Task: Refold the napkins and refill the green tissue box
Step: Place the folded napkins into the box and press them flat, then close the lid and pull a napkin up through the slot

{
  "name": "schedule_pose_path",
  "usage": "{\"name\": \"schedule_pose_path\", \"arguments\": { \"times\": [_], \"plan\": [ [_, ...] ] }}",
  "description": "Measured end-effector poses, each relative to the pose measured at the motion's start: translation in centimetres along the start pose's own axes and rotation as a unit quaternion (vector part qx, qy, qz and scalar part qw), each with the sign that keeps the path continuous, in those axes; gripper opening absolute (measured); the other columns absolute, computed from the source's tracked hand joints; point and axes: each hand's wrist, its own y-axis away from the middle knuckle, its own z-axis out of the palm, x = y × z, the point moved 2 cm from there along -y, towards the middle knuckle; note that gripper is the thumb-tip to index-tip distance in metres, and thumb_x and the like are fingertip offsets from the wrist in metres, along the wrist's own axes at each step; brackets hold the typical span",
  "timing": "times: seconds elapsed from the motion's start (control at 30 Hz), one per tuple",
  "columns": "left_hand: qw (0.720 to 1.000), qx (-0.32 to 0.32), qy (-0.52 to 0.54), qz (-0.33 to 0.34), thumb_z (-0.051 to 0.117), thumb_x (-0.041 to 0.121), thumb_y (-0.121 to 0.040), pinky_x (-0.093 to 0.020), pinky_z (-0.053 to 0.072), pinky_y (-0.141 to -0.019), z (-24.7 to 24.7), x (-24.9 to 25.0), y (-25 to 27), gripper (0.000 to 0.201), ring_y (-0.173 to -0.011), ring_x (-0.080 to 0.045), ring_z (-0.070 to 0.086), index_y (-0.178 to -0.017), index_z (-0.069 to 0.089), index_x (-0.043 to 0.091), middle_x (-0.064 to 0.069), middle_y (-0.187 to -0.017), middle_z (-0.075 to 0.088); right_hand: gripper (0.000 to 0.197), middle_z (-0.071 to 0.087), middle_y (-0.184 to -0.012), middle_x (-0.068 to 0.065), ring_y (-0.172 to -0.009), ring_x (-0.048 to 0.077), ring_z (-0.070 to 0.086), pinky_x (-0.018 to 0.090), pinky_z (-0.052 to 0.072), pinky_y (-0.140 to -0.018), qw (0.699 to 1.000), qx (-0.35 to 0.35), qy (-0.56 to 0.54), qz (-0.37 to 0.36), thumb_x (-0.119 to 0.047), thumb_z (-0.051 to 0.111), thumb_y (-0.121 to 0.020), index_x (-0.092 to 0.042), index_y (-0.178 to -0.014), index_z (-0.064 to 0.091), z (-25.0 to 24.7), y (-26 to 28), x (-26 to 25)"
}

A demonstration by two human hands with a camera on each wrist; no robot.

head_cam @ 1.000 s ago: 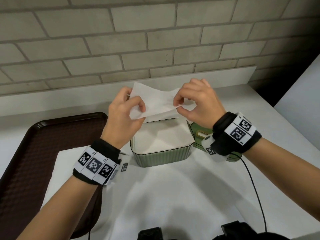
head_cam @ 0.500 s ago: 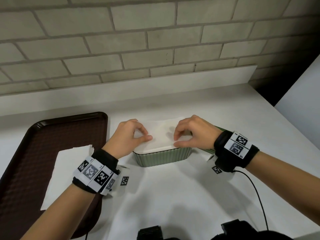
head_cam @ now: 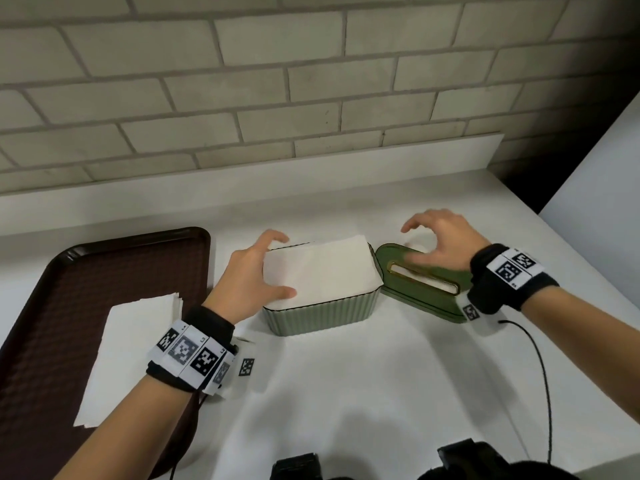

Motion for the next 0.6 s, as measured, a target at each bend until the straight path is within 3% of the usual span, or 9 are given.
{"name": "schedule_pose_path", "arguments": {
  "times": [0.07,0.1,0.17,0.23,0.3,0.4,0.47,0.53,0.6],
  "plan": [
    [0.999,0.044,0.031,0.000,0.081,0.019,-0.076,-0.035,0.050,-0.074,0.1,-0.4,0.3,0.072,-0.066,-0.030,0.058,-0.129,0.035,0.035,-0.021,-0.068,0.061,0.105,0.046,-0.140,0.000,-0.126,0.027,0.041,0.050,0.032,-0.106,0.986,-0.138,0.064,0.074,-0.077,0.074,-0.049,-0.037,-0.139,0.036,2.1,0.6,2.1],
    [0.996,0.073,0.045,-0.004,0.077,0.018,-0.080,-0.034,0.050,-0.072,0.2,-0.6,0.4,0.068,-0.062,-0.029,0.057,-0.131,0.034,0.032,-0.018,-0.060,0.057,0.122,0.040,-0.145,-0.001,-0.128,0.027,0.038,0.052,0.031,-0.107,0.977,-0.180,0.068,0.092,-0.079,0.076,-0.041,-0.039,-0.144,0.025,3.2,1.2,2.6],
    [0.989,0.118,0.087,-0.024,0.073,0.014,-0.085,-0.022,0.047,-0.066,0.3,-1.0,0.5,0.052,-0.056,-0.022,0.054,-0.127,0.042,0.023,-0.004,-0.049,0.049,0.140,0.034,-0.148,-0.003,-0.129,0.026,0.036,0.053,0.033,-0.105,0.973,-0.196,0.073,0.097,-0.082,0.076,-0.032,-0.039,-0.148,0.010,4.9,2.3,3.0],
    [0.981,0.126,0.145,-0.041,0.073,0.011,-0.085,-0.012,0.045,-0.060,0.3,-1.4,0.6,0.031,-0.050,-0.010,0.053,-0.112,0.057,0.016,0.005,-0.045,0.050,0.140,0.037,-0.145,-0.002,-0.128,0.026,0.036,0.054,0.037,-0.102,0.981,-0.155,0.058,0.102,-0.077,0.079,-0.034,-0.038,-0.148,0.009,5.7,2.6,3.2],
    [0.971,0.120,0.202,-0.050,0.075,0.008,-0.082,-0.010,0.049,-0.061,0.5,-1.9,0.5,0.014,-0.059,-0.004,0.063,-0.094,0.069,0.013,0.008,-0.054,0.066,0.137,0.043,-0.140,0.001,-0.126,0.026,0.039,0.053,0.040,-0.100,0.986,-0.119,0.020,0.119,-0.071,0.083,-0.036,-0.036,-0.148,0.012,6.0,2.7,3.5],
    [0.959,0.144,0.241,-0.048,0.080,0.007,-0.075,-0.009,0.050,-0.066,0.7,-2.2,0.5,0.019,-0.064,0.004,0.065,-0.079,0.071,0.023,0.020,-0.068,0.072,0.137,0.047,-0.136,0.004,-0.122,0.028,0.043,0.052,0.042,-0.099,0.985,-0.094,-0.023,0.142,-0.065,0.083,-0.032,-0.033,-0.148,0.017,5.9,2.6,4.4],
    [0.955,0.155,0.249,-0.036,0.082,0.011,-0.073,-0.012,0.050,-0.075,0.7,-2.4,0.6,0.016,-0.070,0.001,0.065,-0.077,0.073,0.024,0.010,-0.074,0.074,0.136,0.052,-0.132,0.008,-0.117,0.028,0.048,0.046,0.045,-0.100,0.985,-0.039,-0.067,0.152,-0.064,0.083,-0.029,-0.027,-0.146,0.026,4.3,2.2,5.1],
    [0.959,0.154,0.236,-0.013,0.081,0.018,-0.072,-0.019,0.048,-0.086,0.8,-2.7,0.7,0.009,-0.085,-0.007,0.067,-0.078,0.076,0.021,0.000,-0.085,0.074,0.127,0.055,-0.129,0.006,-0.110,0.022,0.052,0.033,0.043,-0.097,0.979,0.042,-0.143,0.140,-0.058,0.086,-0.031,-0.022,-0.143,0.037,1.2,1.8,4.9],
    [0.962,0.149,0.229,-0.008,0.081,0.021,-0.072,-0.024,0.042,-0.092,1.1,-3.2,0.7,0.009,-0.101,-0.013,0.062,-0.079,0.076,0.021,0.003,-0.099,0.069,0.115,0.054,-0.127,-0.003,-0.109,0.014,0.051,0.027,0.040,-0.094,0.965,0.096,-0.229,0.083,-0.059,0.081,-0.035,-0.024,-0.138,0.045,-2.0,1.4,2.8]
  ]
}}
